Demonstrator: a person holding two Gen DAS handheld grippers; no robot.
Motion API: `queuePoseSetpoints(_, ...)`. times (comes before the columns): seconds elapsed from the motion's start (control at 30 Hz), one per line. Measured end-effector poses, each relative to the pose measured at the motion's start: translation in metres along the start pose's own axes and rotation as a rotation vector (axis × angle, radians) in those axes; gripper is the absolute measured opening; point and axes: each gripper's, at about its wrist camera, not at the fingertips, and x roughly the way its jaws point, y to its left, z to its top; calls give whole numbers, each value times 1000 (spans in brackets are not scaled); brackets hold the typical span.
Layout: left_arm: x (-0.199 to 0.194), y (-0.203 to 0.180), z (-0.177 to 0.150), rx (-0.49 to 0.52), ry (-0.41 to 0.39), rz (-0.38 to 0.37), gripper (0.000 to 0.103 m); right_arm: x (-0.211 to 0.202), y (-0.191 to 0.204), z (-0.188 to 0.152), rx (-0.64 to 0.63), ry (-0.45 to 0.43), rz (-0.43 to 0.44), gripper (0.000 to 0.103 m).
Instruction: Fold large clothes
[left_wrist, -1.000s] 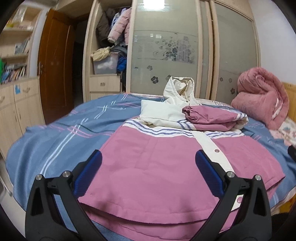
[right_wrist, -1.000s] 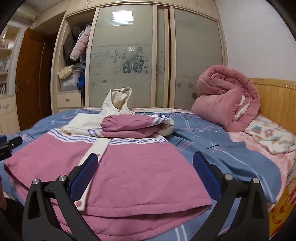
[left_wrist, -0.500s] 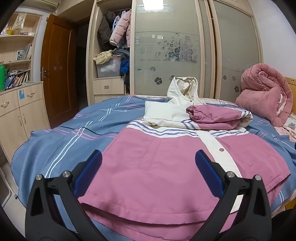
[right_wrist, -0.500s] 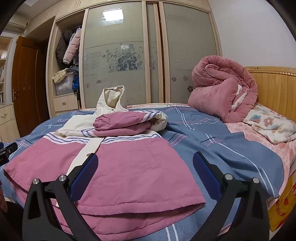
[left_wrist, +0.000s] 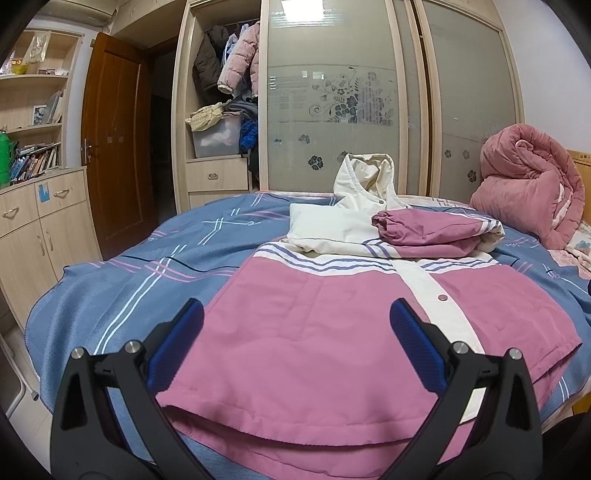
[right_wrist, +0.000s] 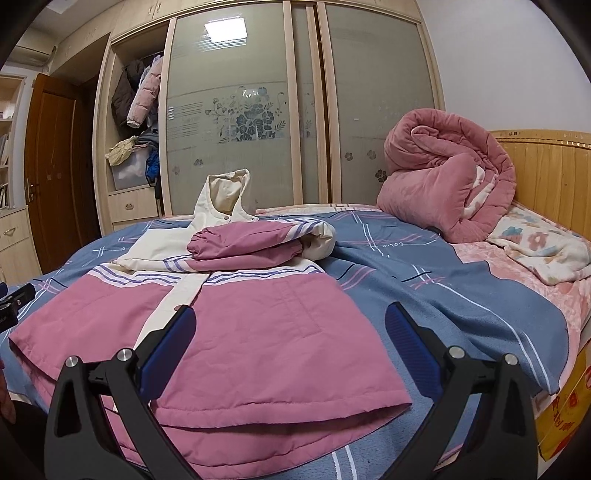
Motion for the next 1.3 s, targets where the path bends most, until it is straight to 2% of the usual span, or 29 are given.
queuePoseSetpoints(0.47, -1, 4, 1, 6, -2, 5, 101, 1, 0, -1, 10, 9, 11, 102)
queuePoseSetpoints(0.6, 2, 7, 1, 3, 15, -25, 101, 0, 2, -1, 5, 4, 19, 102)
queuePoseSetpoints(0.7, 19, 5, 6, -2, 113, -112, 101, 1, 5, -1, 0, 4, 28, 102)
queuePoseSetpoints(0.8, 51, 4, 18, -65, 267, -234, 101, 2, 5, -2, 3, -1, 42, 102)
queuePoseSetpoints(0.97, 119, -16, 59, -132, 448, -386, 101, 12, 5, -3, 22, 16, 69, 102)
queuePoseSetpoints(1.1, 183, -54, 99, -63, 514, -393, 101, 20, 5, -4, 35, 28, 91, 102)
queuePoseSetpoints(1.2, 247, -82, 122, -97, 608, -438, 101, 24, 5, -5, 44, 34, 110, 102)
queuePoseSetpoints(1.3, 296, -98, 131, -118, 651, -419, 101, 26, 2, -6, 62, 37, 130, 102)
